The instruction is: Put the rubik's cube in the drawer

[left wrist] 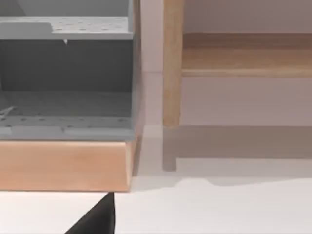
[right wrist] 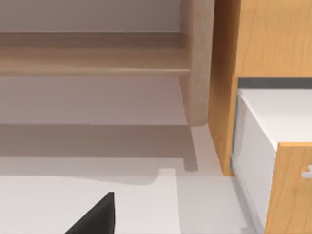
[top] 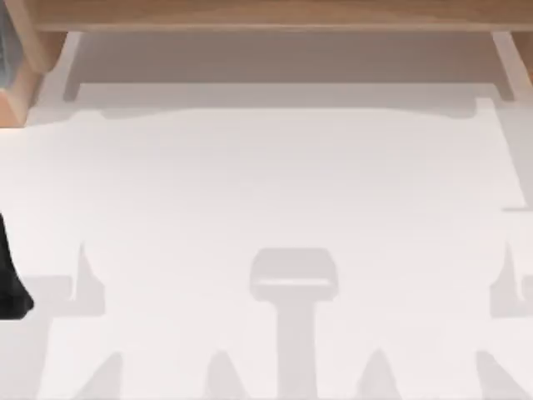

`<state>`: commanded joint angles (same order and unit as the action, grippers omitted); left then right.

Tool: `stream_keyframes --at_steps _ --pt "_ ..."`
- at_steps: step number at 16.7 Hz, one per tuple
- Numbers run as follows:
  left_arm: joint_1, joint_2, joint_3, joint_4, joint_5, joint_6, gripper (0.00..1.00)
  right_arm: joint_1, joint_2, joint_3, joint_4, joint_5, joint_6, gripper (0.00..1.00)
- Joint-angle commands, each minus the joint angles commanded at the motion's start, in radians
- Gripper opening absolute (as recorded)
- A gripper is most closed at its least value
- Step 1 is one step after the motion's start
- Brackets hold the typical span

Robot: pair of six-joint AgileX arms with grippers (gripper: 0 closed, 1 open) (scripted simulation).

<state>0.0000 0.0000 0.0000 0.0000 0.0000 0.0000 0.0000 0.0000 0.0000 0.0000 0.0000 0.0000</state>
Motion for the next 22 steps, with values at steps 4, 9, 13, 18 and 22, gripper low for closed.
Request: stream_keyframes --at_steps 4,9,13,18,22 --pt "0.0 0.0 0.0 0.0 0.0 0.0 1.0 0.012 0.031 0.031 0.001 0.012 0.0 1.0" --pt "0.0 0.0 0.0 0.0 0.0 0.0 1.0 0.098 0.296 0.283 0.01 0.097 0.001 1.0" --pt "0.0 0.0 0.0 0.0 0.0 0.0 1.0 0.202 0.678 0.606 0.021 0.199 0.007 1.0" --pt "0.0 0.0 0.0 0.0 0.0 0.0 1.0 0.328 1.223 1.049 0.042 0.344 0.014 1.0" --pt "0.0 0.0 0.0 0.0 0.0 0.0 1.0 0.412 1.577 1.376 0.073 0.449 0.017 1.0"
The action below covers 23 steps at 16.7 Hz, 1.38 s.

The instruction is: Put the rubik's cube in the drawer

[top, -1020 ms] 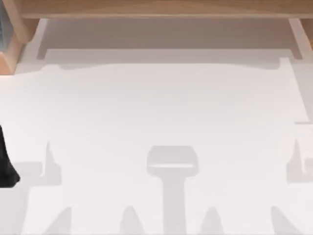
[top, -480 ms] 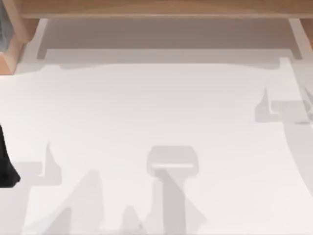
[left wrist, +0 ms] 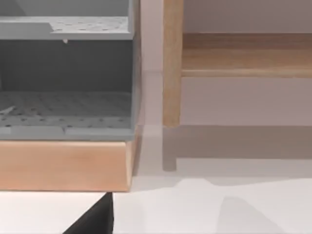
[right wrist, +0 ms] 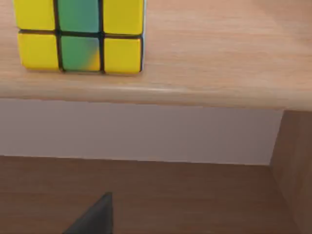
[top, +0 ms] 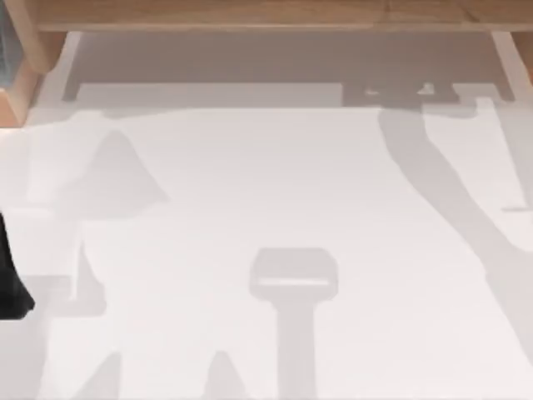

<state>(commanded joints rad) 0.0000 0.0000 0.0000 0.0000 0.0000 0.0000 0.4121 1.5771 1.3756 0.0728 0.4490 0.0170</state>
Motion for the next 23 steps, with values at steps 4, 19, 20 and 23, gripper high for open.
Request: stream_keyframes --at_steps 4,19,20,23 --pt "0.0 0.0 0.0 0.0 0.0 0.0 1.0 0.064 0.202 0.231 0.043 0.065 0.0 1.0" --pt "0.0 0.0 0.0 0.0 0.0 0.0 1.0 0.056 0.345 0.463 0.004 0.05 0.0 1.0" --pt "0.0 0.0 0.0 0.0 0.0 0.0 1.0 0.049 0.369 0.498 -0.005 0.044 -0.001 1.0" --pt "0.0 0.0 0.0 0.0 0.0 0.0 1.0 0.032 0.439 0.587 -0.019 0.028 -0.002 1.0"
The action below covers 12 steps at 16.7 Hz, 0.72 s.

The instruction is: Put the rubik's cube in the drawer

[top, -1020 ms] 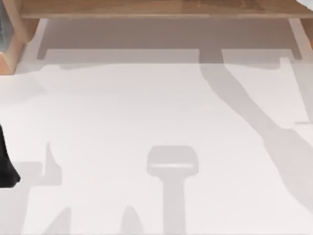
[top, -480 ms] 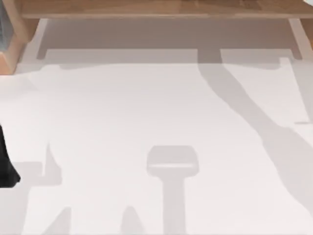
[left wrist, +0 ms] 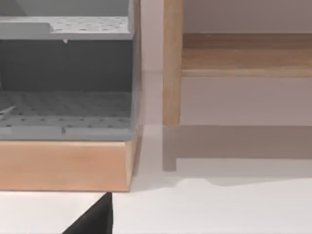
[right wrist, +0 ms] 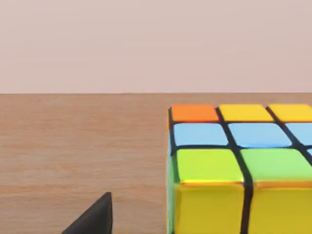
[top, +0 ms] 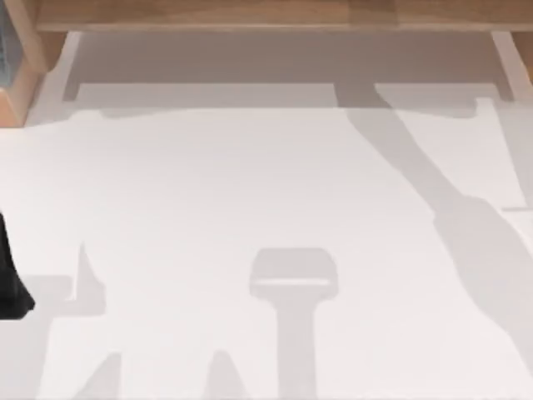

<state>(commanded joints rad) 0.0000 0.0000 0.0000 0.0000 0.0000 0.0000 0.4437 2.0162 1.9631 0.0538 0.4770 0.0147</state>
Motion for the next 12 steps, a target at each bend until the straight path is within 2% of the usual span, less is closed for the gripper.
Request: stream_keyframes --at_steps 6,12 --pt "0.0 0.0 0.0 0.0 0.0 0.0 1.0 -0.007 0.042 0.035 0.0 -0.007 0.001 1.0" --pt "0.0 0.0 0.0 0.0 0.0 0.0 1.0 -0.007 0.042 0.035 0.0 -0.007 0.001 0.55"
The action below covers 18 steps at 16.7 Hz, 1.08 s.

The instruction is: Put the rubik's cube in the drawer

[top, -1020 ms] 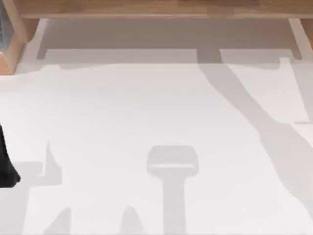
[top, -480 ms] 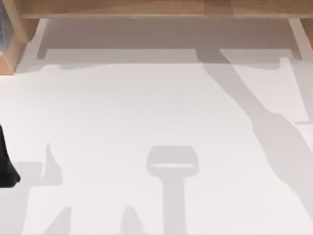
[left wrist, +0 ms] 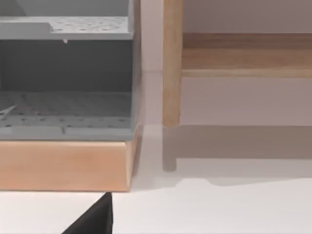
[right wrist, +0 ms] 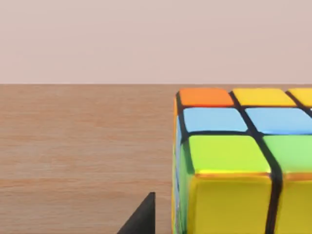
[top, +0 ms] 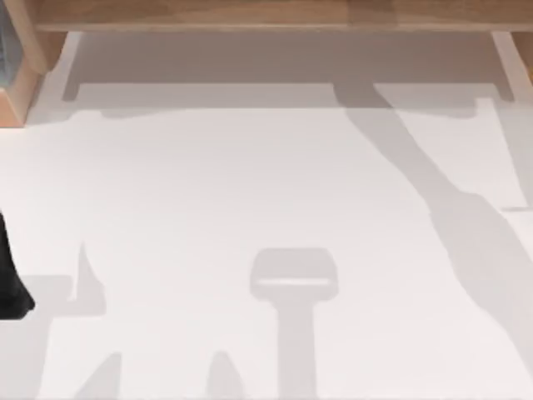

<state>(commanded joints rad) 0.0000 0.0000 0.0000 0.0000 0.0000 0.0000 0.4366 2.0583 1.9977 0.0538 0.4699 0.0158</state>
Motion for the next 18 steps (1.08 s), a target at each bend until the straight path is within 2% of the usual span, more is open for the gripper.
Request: stream_keyframes --at_steps 7,18 --pt "0.0 0.0 0.0 0.0 0.0 0.0 1.0 0.0 0.0 0.0 0.0 0.0 0.0 0.02" --pt "0.0 0.0 0.0 0.0 0.0 0.0 1.0 0.0 -0.007 0.005 0.002 -0.007 0.001 0.0"
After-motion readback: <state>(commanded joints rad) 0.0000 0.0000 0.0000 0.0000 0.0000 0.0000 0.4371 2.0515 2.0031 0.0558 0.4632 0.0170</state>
